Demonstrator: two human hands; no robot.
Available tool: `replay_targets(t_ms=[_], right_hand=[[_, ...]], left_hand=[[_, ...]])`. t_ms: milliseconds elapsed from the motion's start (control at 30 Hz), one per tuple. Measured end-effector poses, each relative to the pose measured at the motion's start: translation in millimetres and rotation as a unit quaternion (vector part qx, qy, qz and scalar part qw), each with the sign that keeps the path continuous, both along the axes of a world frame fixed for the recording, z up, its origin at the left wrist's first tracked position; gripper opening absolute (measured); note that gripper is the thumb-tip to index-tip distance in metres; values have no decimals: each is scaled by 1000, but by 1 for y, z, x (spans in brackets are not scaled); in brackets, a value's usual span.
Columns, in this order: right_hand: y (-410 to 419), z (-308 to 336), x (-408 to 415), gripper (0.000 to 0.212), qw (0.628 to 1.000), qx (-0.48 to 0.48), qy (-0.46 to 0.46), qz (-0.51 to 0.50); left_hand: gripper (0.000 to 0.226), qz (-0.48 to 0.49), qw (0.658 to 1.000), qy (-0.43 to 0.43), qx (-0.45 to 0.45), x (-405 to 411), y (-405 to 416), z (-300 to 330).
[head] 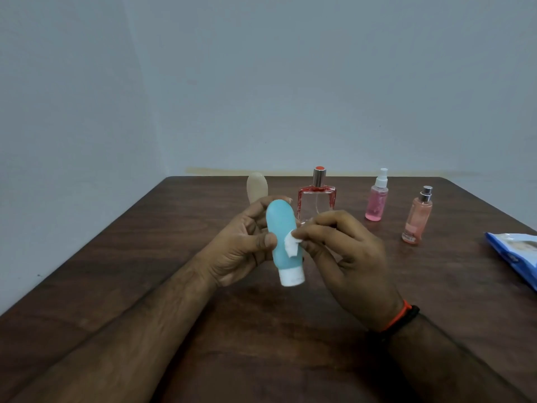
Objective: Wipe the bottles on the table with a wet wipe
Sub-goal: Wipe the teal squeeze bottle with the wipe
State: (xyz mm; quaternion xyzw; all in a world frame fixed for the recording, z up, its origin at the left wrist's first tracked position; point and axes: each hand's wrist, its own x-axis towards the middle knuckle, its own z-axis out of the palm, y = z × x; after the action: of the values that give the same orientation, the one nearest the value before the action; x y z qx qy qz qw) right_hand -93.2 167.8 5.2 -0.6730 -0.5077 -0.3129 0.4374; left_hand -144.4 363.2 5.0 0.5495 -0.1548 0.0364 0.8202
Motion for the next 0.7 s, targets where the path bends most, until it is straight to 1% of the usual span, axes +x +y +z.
replay_targets(t_ms=[100, 200, 333, 500, 700], right_hand=[[-1, 1, 2, 14, 999, 27, 1, -25], [-2, 2, 4, 15, 997, 58, 10, -46], [-2, 2, 6, 16, 997, 68, 21, -40], [0, 2, 5, 15, 997, 59, 54, -1], [-1, 3, 3, 18, 998, 23, 59, 20]], left_hand=[[76, -25, 999, 14, 41, 2, -5, -4], [70, -52, 996, 25, 62, 3, -7, -4], [69, -51, 995, 31, 78, 3, -6, -5], [72, -28, 999, 19, 33, 4, 0, -7], [75, -42, 999, 2, -7, 0, 1, -3]])
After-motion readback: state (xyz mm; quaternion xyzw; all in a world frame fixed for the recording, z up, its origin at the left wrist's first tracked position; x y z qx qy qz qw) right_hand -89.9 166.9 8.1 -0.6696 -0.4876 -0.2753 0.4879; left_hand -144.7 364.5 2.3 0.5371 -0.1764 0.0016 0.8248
